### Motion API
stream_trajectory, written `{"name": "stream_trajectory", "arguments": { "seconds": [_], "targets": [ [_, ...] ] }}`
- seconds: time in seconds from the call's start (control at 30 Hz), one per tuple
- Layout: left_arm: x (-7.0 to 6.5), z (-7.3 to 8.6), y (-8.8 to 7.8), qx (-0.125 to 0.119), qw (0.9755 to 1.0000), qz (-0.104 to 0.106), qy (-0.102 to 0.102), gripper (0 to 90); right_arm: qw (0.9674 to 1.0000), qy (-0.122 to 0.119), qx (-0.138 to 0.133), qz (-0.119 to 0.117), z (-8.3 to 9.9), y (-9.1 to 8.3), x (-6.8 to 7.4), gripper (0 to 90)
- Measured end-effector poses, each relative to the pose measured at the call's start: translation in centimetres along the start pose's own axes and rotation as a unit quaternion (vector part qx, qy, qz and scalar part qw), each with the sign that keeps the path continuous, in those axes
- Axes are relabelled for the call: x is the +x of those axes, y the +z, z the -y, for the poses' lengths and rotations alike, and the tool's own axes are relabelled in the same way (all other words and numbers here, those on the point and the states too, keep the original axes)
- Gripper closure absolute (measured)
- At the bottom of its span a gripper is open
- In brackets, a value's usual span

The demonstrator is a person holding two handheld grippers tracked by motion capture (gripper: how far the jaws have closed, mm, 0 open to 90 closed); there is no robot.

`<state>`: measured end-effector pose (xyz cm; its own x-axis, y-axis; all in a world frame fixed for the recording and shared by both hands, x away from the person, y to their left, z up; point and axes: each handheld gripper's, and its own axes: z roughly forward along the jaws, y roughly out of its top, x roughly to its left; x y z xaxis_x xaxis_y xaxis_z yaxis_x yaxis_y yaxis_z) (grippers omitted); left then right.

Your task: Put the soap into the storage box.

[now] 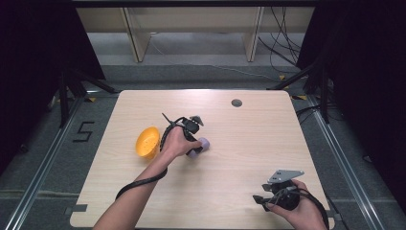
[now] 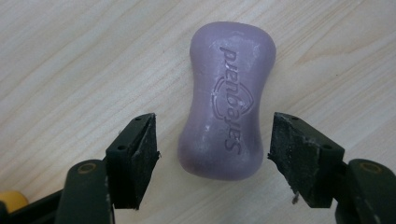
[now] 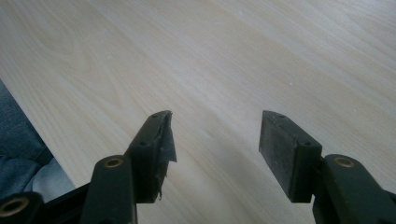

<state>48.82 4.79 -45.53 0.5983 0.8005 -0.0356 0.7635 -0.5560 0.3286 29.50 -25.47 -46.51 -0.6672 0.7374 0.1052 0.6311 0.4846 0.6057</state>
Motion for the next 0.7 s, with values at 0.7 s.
{"name": "stream_trajectory", "arguments": {
  "seconds": [0.7],
  "targets": [
    [-0.4, -0.7, 1.9, 0.006, 0.9999, 0.01, -0.001, 33.2, 1.0, -0.003, 0.002, -0.003, 0.0, 0.0, 0.0, 44.4]
  ]
}}
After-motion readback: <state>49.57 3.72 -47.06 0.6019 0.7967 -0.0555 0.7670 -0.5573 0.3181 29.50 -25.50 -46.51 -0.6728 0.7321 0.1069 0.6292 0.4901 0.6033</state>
